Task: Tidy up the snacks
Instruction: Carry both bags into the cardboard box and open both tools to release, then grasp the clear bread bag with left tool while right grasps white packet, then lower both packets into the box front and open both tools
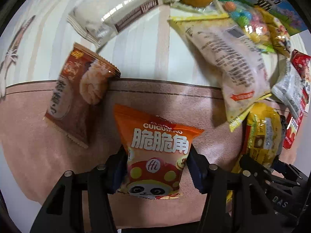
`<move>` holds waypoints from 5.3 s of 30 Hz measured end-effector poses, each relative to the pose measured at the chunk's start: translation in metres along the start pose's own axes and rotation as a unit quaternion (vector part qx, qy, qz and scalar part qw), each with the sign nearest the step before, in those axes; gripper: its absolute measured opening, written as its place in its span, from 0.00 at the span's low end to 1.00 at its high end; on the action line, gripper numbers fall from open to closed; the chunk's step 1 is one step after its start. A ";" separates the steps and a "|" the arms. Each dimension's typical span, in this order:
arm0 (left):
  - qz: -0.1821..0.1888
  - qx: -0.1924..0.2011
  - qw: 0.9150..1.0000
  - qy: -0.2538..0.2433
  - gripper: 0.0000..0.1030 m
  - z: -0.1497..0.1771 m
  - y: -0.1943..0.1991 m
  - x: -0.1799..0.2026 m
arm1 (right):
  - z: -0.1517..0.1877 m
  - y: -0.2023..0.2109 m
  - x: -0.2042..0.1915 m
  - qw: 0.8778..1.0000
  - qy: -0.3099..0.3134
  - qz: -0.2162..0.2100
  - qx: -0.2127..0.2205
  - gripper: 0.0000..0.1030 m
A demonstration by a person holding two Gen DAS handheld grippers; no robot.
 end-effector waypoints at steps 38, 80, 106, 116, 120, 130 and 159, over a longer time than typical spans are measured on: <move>0.099 0.064 0.992 0.053 0.50 -0.389 0.118 0.084 | -0.357 0.184 -0.079 0.992 0.059 -0.050 0.101 0.86; 0.007 0.217 0.976 -0.027 0.95 -0.262 0.212 0.063 | -0.277 0.263 -0.072 0.968 0.102 0.006 0.228 0.96; 0.039 0.193 0.979 0.055 0.95 -0.129 0.205 0.041 | -0.115 0.262 -0.021 0.973 0.033 -0.077 0.214 0.96; 0.054 0.009 0.995 0.078 0.95 -0.115 0.051 0.072 | -0.096 0.180 0.071 0.988 -0.066 -0.080 0.112 0.96; 0.033 -0.031 0.996 0.075 0.89 -0.120 0.011 0.081 | -0.103 0.158 0.065 0.990 -0.067 -0.083 0.097 0.96; 0.004 -0.008 1.000 0.001 0.53 -0.071 0.008 0.064 | -0.110 0.071 0.026 0.996 -0.060 -0.067 0.021 0.86; -0.040 0.011 0.998 -0.039 0.40 -0.002 0.000 0.067 | -0.017 0.066 0.026 0.998 0.028 -0.049 0.036 0.49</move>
Point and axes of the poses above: each gripper's, at about its wrist camera, not at the fingertips, and y roughly against the way its jaws point, x to its right, z to its underside, the point moved 8 cm from there along -y, roughly the way its jaws point, and after that the axes turned 1 degree about -y, right-handed, at the moved point
